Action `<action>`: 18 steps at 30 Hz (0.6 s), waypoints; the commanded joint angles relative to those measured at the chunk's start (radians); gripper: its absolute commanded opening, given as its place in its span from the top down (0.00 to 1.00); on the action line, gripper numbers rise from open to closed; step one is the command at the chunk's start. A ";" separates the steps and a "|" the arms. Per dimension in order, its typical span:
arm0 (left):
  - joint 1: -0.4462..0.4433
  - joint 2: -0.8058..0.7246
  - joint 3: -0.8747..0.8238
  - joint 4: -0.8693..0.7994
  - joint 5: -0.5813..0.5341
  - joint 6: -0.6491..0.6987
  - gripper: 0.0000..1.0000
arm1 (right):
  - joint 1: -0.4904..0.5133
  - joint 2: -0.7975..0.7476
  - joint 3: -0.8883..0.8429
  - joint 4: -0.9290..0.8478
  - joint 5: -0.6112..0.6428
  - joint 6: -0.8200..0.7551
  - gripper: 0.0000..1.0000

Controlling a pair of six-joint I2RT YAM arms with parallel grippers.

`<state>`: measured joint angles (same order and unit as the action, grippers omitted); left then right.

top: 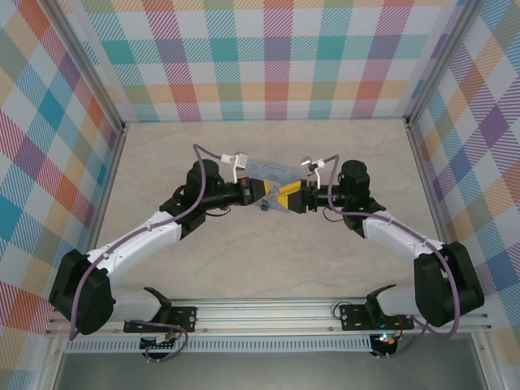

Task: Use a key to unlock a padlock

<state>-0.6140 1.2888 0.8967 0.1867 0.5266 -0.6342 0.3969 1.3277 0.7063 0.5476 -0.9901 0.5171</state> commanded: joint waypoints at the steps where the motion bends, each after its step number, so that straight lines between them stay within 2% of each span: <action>1: -0.012 -0.023 0.022 0.034 0.034 0.055 1.00 | 0.008 0.022 0.020 0.127 -0.065 0.079 0.38; 9: -0.012 -0.017 0.023 0.055 0.049 0.053 1.00 | 0.054 0.079 0.052 0.157 -0.086 0.091 0.46; 18: -0.012 -0.025 0.009 0.082 0.059 0.059 1.00 | 0.059 0.118 0.060 0.223 -0.101 0.135 0.69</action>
<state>-0.6140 1.2884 0.8967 0.2203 0.5610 -0.6044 0.4515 1.4384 0.7296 0.7105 -1.0534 0.6415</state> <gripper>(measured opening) 0.050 0.323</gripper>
